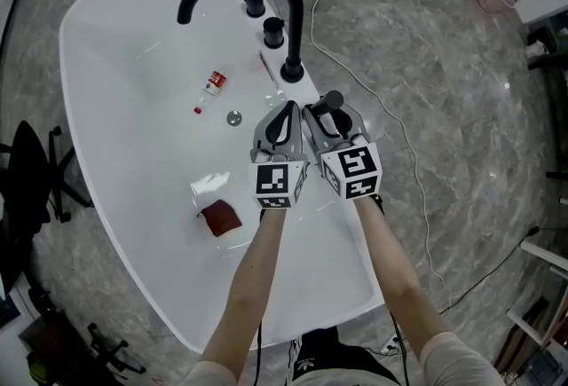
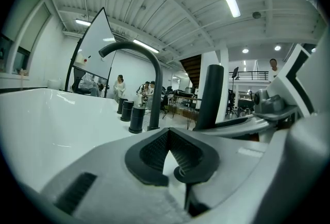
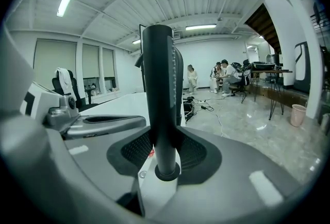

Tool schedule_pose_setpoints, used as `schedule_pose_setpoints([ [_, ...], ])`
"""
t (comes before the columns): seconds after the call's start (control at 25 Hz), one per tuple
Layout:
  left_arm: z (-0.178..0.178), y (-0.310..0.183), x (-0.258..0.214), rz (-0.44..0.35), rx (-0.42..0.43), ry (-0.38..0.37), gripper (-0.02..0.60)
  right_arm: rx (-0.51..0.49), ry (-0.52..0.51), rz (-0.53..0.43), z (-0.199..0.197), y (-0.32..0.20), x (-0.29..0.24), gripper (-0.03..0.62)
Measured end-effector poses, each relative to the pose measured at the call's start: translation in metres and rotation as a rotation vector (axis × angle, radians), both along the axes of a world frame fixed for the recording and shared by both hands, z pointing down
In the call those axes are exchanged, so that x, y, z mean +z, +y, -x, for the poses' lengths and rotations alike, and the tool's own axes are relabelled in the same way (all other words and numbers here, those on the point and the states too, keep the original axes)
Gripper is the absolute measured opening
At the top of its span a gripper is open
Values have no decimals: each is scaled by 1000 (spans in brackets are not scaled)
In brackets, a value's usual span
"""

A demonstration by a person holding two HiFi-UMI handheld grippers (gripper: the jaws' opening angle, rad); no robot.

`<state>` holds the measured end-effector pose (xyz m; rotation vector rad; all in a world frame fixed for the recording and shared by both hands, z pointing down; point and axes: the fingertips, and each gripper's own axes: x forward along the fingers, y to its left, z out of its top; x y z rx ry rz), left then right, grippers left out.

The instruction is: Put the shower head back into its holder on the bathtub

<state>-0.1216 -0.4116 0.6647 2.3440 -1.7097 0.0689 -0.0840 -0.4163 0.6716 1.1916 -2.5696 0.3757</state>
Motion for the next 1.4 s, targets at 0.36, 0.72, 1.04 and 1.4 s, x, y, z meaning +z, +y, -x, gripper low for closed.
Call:
schedule_pose_setpoints([
  [0.36,1,6,-50,-40,-27,12,-3,12,-39,-5,-6,8,-61,137],
  [0.72,3,66,-154,-111,-59,-3,-2,55,-167,-123,-32,60,-201,155],
  [1.04,-30,184,-276,-247,-96,-9,-2,39,-218,-226,-68,176,-315,78],
  [1.4,-83,356,-385,-387,-9,-130,-2,56,-300,-276,-127,349,-393,-6],
])
